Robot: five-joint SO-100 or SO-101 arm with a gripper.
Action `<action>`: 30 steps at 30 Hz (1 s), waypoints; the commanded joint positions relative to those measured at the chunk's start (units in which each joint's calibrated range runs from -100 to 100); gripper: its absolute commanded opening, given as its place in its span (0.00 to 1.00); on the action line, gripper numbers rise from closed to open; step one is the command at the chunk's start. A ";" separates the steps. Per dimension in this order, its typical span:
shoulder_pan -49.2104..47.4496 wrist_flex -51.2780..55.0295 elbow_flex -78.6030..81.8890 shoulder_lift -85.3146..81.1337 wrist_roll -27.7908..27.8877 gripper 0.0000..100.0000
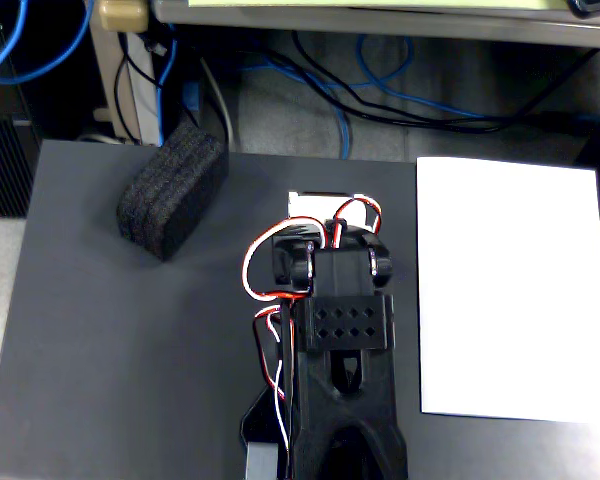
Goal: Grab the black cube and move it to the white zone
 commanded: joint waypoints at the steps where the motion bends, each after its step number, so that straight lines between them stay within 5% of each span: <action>1: 0.49 0.03 -0.09 -0.50 -0.13 0.01; 18: 0.49 -0.40 -1.09 -0.50 -0.23 0.02; 30: -0.25 -0.40 -43.79 -0.50 0.19 0.02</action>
